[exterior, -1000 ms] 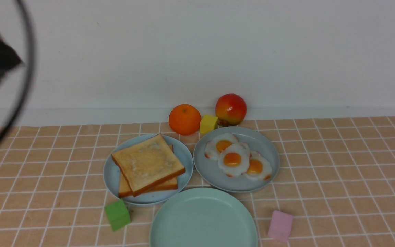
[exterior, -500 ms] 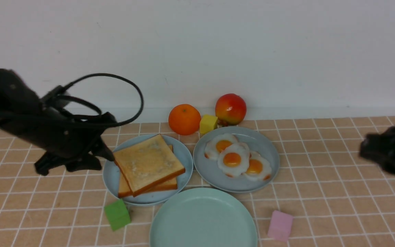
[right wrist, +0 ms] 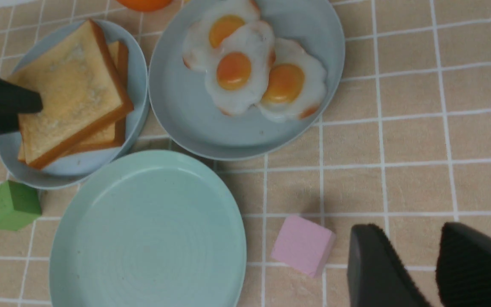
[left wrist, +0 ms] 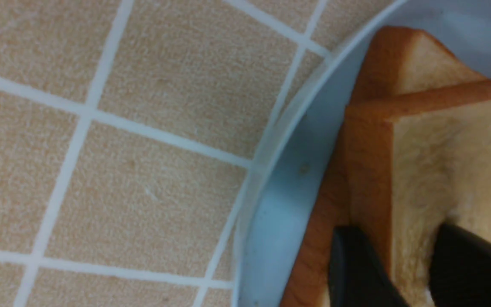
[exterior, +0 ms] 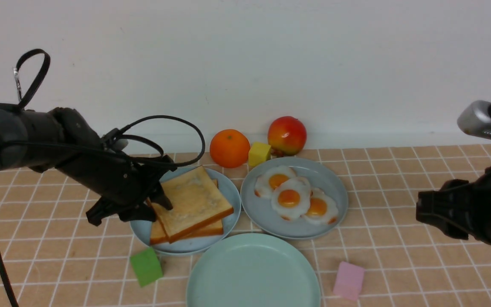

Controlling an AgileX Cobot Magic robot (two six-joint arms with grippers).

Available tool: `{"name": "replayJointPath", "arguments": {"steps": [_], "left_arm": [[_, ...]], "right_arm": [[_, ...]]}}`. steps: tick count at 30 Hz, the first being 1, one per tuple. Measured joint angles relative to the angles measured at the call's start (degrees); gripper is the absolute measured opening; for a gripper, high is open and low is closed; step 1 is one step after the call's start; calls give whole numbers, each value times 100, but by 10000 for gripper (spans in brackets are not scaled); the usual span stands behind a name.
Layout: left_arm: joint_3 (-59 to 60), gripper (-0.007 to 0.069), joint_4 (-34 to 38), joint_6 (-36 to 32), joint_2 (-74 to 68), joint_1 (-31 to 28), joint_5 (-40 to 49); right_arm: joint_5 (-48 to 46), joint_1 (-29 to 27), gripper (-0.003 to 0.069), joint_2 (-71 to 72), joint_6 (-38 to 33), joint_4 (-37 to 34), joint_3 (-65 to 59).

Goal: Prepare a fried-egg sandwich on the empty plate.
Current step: Use the left arm to grab a slice of bread, then use the left arm to put a slice of bread into the empty plate in the middle

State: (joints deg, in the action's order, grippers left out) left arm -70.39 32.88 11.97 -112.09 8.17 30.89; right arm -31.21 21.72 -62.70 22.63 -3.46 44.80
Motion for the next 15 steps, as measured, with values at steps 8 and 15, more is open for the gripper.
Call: {"name": "replayJointPath", "arguments": {"steps": [8,15], "left_arm": [[0,97,-1,-339,82,0,87],[12,37,71,-467,872,136,658]], "right_arm": [[-161,0,241,0,0,0,0],[-99,0,241,0,0,125,0]]}}
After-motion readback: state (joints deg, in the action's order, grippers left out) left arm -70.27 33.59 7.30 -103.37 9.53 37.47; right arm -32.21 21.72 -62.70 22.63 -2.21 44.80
